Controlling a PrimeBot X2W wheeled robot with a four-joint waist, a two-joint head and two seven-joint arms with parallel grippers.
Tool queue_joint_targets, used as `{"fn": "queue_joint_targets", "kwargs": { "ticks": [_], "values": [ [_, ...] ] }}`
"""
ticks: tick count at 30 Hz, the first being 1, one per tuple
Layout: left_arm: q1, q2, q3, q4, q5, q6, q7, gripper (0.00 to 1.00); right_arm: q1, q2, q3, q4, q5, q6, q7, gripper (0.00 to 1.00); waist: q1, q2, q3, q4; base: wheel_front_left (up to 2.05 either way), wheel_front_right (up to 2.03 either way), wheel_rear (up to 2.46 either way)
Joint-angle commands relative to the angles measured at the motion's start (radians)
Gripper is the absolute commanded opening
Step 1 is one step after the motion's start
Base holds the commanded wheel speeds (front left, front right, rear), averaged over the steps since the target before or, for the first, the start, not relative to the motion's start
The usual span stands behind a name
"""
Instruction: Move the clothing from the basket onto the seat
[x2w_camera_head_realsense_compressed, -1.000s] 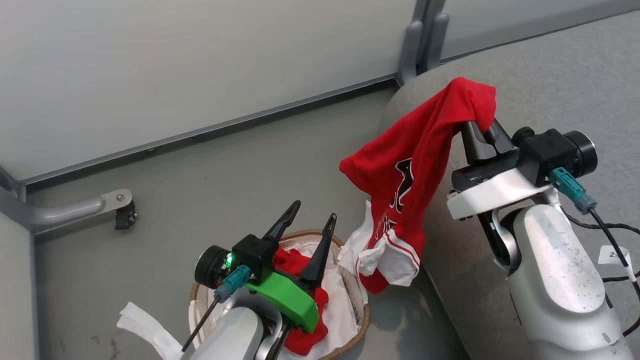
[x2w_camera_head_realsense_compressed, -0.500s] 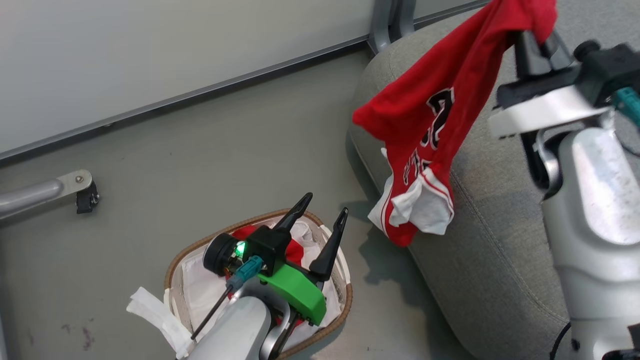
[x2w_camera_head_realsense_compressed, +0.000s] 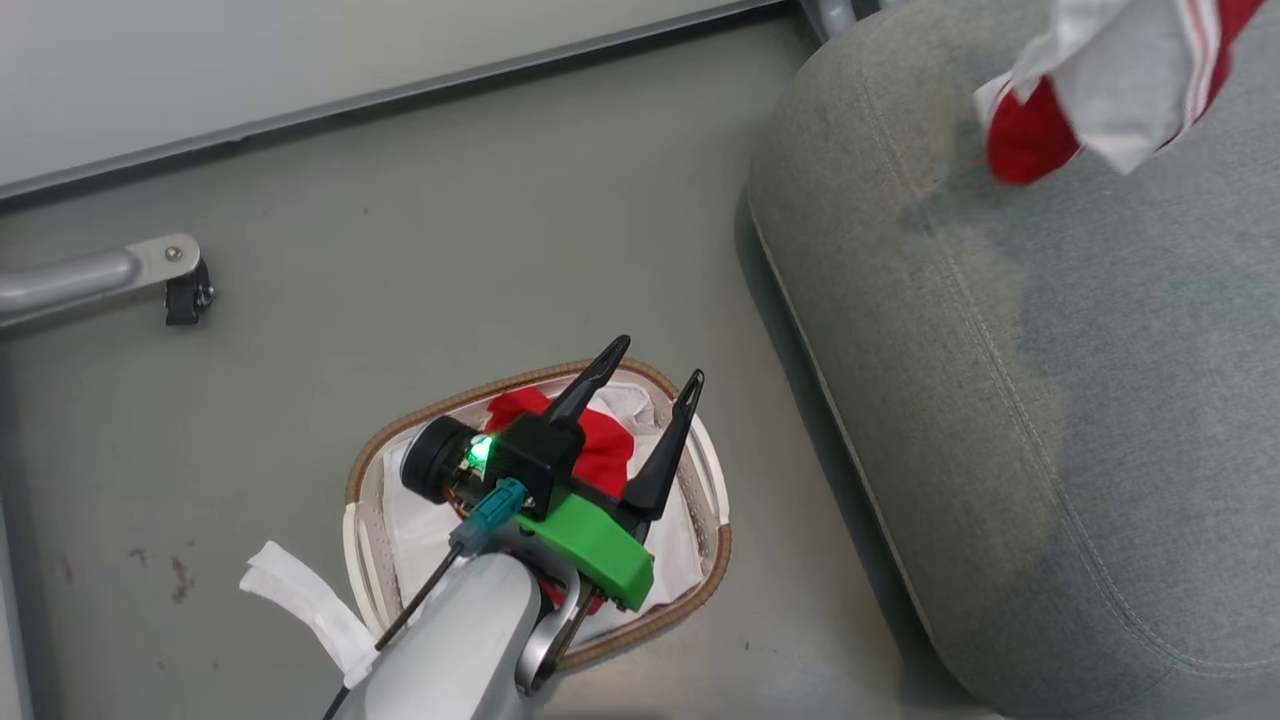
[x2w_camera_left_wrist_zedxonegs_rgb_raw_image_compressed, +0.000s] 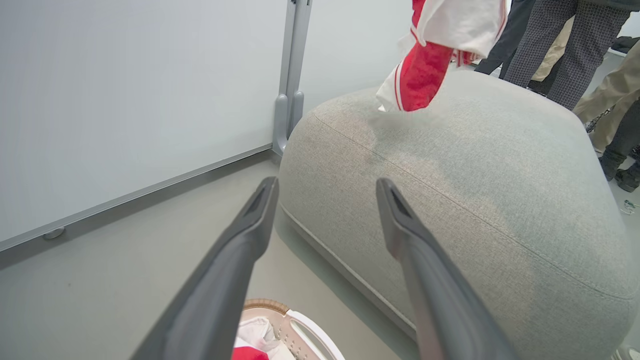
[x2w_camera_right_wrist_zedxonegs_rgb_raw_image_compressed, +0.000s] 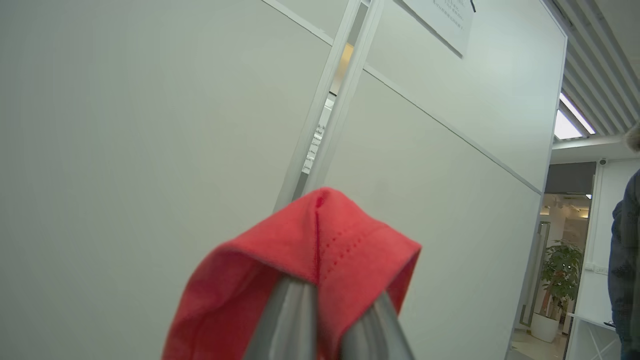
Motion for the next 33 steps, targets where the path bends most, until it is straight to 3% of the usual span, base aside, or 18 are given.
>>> {"fn": "queue_joint_targets", "kwargs": {
  "ticks": [1, 6, 9, 14, 19, 33],
  "values": [
    [-0.023, 0.012, 0.002, -0.007, 0.014, -0.003, -0.001, 1.0, -0.031, -0.023, 0.001, 0.022, -0.012, -0.001, 0.007, 0.0, 0.0, -0.0001, 0.063, 0.034, 0.0, 0.0, 0.0],
    [-0.06, 0.019, 0.0, -0.026, 0.032, -0.003, -0.001, 1.0, -0.099, -0.086, -0.004, 0.122, -0.016, -0.001, 0.009, 0.0, 0.0, -0.0001, 0.146, 0.057, 0.0, 0.0, 0.0],
    [-0.08, 0.028, -0.001, -0.026, 0.043, -0.003, -0.001, 1.0, -0.085, -0.093, -0.018, 0.184, -0.014, -0.001, -0.002, 0.0, 0.0, -0.0001, 0.196, 0.064, 0.0, 0.0, 0.0],
    [-0.113, 0.049, 0.005, -0.026, 0.061, -0.003, -0.001, 1.0, -0.015, -0.058, -0.068, 0.268, -0.002, -0.001, -0.018, 0.0, 0.0, -0.0001, 0.271, 0.065, 0.0, 0.0, 0.0],
    [-0.125, 0.059, 0.024, -0.023, 0.075, -0.003, -0.001, 1.0, 0.105, -0.023, -0.109, 0.256, 0.006, -0.001, -0.02, 0.0, 0.0, -0.0001, 0.314, 0.067, 0.0, 0.0, 0.0],
    [-0.087, 0.078, 0.048, -0.012, 0.087, -0.003, -0.001, 1.0, 0.394, 0.105, -0.212, 0.254, -0.022, -0.001, -0.02, 0.0, 0.0, -0.0001, 0.318, 0.049, 0.0, 0.0, 0.0]
  ]
}}
